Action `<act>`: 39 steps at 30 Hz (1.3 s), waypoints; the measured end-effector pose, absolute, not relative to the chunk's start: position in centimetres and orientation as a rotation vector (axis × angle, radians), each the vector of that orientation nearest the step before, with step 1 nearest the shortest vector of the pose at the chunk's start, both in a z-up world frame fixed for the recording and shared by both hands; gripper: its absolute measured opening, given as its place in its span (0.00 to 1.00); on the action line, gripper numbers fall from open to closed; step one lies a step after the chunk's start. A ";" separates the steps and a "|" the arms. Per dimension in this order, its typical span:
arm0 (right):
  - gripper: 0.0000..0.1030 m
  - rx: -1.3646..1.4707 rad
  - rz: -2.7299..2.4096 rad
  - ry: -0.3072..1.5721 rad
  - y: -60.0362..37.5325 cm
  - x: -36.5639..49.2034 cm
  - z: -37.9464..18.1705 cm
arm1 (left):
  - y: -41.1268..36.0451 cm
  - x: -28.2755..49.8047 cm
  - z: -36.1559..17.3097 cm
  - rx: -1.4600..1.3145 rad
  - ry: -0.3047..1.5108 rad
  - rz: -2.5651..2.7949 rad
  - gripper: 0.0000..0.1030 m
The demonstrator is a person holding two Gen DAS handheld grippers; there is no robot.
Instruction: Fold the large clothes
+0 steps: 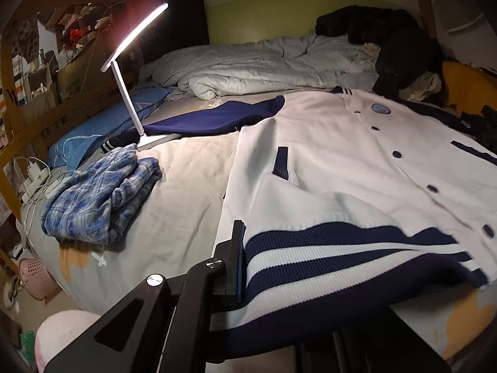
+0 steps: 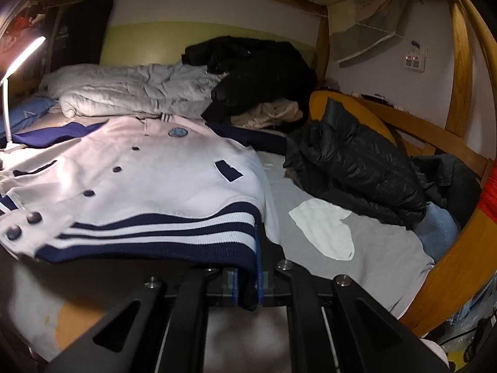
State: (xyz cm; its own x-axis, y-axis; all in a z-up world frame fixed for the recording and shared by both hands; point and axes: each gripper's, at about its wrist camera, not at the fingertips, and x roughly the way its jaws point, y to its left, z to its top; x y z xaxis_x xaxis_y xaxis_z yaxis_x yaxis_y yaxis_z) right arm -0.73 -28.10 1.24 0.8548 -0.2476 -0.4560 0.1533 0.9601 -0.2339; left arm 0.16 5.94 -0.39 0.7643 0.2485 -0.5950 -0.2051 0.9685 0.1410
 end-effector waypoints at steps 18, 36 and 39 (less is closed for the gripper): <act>0.07 -0.157 -0.078 0.582 -28.5 1.1 4.8 | 7.6 3.6 1.5 -0.084 0.867 0.084 0.09; 0.10 -0.187 -0.028 0.789 -28.3 13.9 -1.2 | 6.6 13.4 -4.1 0.083 0.990 0.107 0.16; 0.34 -0.170 -0.017 0.775 -28.3 13.6 -1.0 | 6.6 13.1 -3.8 0.100 0.960 0.113 0.63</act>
State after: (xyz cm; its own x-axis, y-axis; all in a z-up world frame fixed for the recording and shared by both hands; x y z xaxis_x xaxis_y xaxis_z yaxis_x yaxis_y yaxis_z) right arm 13.61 -28.31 -0.95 0.7150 -0.0776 -0.6948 -0.0472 0.9862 -0.1587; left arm 13.09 6.62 -3.82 0.5682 0.1402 -0.8108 -0.0518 0.9895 0.1348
